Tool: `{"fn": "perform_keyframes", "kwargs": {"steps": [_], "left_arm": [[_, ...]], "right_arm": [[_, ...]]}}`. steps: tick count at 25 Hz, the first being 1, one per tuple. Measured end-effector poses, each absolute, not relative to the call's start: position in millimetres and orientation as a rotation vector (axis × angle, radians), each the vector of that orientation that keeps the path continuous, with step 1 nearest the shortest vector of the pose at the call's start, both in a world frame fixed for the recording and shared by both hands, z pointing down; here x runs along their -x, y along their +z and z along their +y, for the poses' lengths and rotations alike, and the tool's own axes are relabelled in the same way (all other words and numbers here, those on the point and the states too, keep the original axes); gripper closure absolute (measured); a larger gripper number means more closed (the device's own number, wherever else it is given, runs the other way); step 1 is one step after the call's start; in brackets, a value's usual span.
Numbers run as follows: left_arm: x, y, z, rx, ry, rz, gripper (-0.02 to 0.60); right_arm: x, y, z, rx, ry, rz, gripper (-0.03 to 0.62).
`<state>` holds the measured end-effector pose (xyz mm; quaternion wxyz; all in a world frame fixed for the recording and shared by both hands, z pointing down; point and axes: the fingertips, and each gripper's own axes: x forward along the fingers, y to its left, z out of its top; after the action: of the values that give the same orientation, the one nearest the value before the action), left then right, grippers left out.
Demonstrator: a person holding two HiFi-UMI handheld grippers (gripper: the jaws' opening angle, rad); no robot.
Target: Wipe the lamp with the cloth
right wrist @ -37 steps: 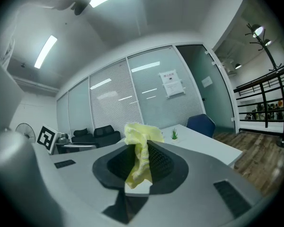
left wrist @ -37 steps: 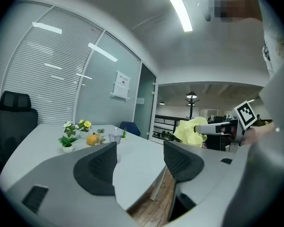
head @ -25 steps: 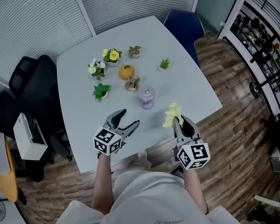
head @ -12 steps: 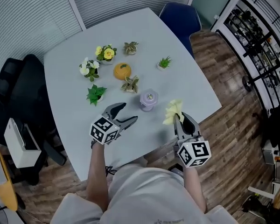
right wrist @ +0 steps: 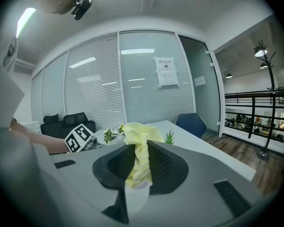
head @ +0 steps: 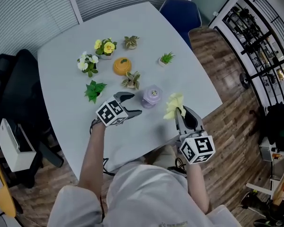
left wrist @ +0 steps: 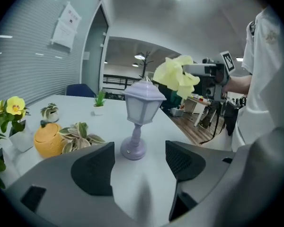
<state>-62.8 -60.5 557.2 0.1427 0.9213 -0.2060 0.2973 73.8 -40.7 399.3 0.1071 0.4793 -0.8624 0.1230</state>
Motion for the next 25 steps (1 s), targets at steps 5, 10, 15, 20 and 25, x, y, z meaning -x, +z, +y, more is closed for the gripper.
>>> {"fn": "perform_keyframes", "kwargs": {"steps": [5, 10, 15, 20, 25], "left_arm": [[56, 589, -59, -2.659, 0.998, -0.513, 0.267], [49, 607, -62, -2.662, 1.066, -0.489, 0.267], [45, 622, -74, -2.693, 1.225, -0.456, 0.264], [32, 631, -83, -2.729, 1.252, -0.412, 0.262], [24, 638, -89, -2.749, 1.285, -0.349, 0.262]], "right_arm": [[-74, 396, -42, -1.417, 0.341, -2.539, 0.519], [-72, 394, -44, -1.388, 0.331, -2.553, 0.519], [-71, 395, -52, -1.365, 0.337, -2.564, 0.519], [-74, 402, -60, -1.331, 0.347, -2.556, 0.520], [-73, 407, -71, -1.319, 0.363, -2.555, 0.519]]}}
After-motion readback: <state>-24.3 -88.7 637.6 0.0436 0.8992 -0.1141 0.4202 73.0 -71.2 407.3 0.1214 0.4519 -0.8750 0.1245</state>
